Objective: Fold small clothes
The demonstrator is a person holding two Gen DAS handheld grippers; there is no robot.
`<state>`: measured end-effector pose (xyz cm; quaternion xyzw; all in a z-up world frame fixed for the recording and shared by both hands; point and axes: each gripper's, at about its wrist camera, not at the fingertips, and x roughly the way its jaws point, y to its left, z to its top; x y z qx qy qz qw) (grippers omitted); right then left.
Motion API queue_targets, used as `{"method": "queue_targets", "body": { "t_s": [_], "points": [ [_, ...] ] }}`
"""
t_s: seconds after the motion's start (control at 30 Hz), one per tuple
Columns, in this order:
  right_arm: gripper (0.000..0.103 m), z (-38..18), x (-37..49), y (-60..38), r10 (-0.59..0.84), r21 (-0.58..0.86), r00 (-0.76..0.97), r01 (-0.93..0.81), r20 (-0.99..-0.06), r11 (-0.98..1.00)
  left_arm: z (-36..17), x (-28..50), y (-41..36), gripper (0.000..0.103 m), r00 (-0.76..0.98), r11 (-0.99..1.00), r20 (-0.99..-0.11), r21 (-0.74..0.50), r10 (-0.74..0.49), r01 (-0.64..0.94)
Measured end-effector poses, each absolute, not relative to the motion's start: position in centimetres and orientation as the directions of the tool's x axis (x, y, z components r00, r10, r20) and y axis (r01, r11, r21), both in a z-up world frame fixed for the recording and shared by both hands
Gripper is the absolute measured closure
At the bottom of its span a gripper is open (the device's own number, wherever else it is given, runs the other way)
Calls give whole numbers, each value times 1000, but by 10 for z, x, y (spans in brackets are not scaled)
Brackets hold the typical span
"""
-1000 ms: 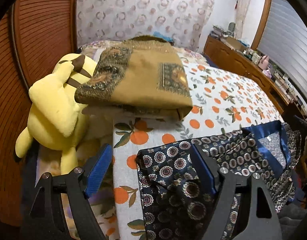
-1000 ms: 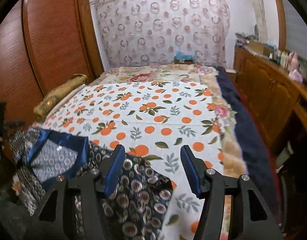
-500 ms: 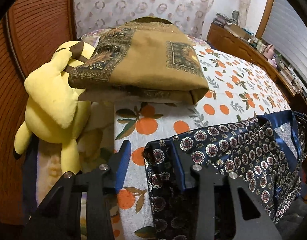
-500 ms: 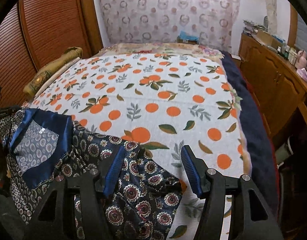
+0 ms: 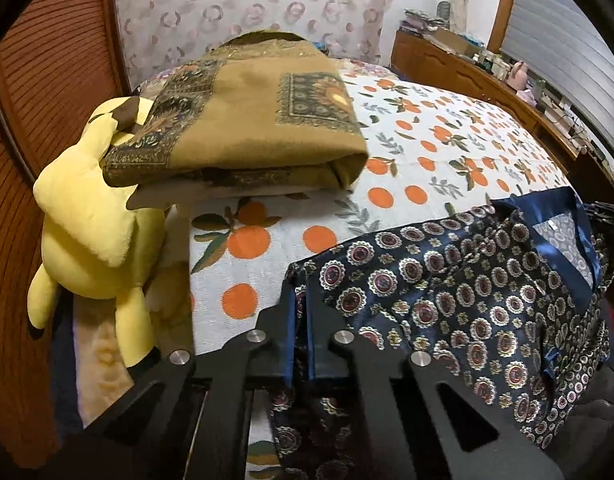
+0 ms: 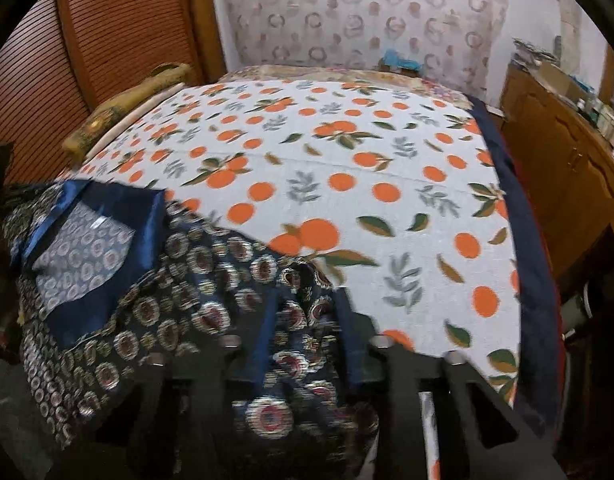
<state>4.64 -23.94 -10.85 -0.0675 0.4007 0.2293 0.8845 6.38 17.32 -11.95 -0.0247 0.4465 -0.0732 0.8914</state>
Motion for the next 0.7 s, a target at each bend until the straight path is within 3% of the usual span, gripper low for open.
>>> {"method": "queue_targets", "body": {
  "t_s": [0.03, 0.13, 0.53, 0.7],
  "points": [
    [92, -107, 41, -238, 357, 59, 574, -472, -736, 880, -117, 61, 172, 99, 598, 986, -785, -120, -164, 112],
    [95, -97, 26, -243, 355, 34, 618, -469, -702, 883, -105, 55, 174, 99, 635, 991, -762, -120, -129, 57],
    [96, 28, -31, -266, 359, -67, 809, -437, -466, 897, 23, 9, 138, 99, 850, 983, -494, -112, -182, 145],
    [96, 98, -34, -277, 334, -145, 874, -403, -353, 904, 83, 37, 137, 100, 906, 985, -387, -79, -172, 153]
  ]
}}
